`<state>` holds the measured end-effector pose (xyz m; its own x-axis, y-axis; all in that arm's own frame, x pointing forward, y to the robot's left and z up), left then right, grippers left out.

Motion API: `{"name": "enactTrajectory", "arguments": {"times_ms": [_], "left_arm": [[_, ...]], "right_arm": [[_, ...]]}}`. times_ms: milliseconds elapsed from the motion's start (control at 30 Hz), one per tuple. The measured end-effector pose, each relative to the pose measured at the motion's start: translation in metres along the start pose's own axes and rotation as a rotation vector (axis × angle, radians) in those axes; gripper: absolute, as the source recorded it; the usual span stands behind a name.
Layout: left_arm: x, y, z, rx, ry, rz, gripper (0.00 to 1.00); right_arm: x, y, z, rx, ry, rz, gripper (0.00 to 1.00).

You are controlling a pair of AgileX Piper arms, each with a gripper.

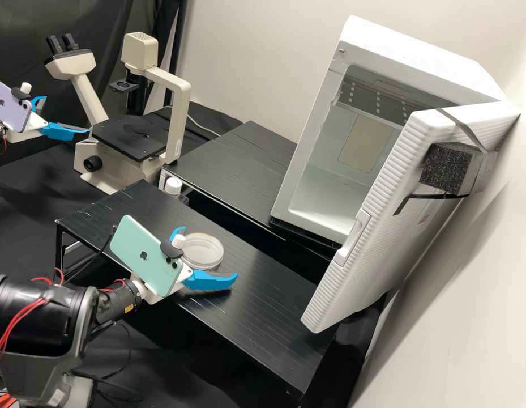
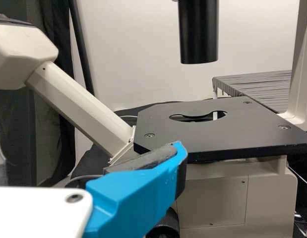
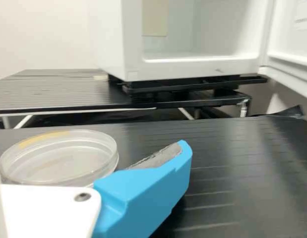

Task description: Return the petri dish to the incubator.

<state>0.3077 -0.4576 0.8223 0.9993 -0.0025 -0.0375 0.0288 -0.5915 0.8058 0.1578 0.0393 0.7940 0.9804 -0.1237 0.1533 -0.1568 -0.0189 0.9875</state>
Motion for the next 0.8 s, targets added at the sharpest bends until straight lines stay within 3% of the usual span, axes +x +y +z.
{"name": "enactTrajectory", "arguments": {"times_ms": [467,800], "left_arm": [[0.000,0.000,0.000,0.000,0.000,0.000,1.00],[0.000,0.000,0.000,0.000,0.000,0.000,1.00]], "right_arm": [[0.004,-0.019,0.003,-0.036,-0.006,-0.087,1.00],[0.014,-0.023,0.011,-0.044,-0.005,-0.078,1.00]]}}
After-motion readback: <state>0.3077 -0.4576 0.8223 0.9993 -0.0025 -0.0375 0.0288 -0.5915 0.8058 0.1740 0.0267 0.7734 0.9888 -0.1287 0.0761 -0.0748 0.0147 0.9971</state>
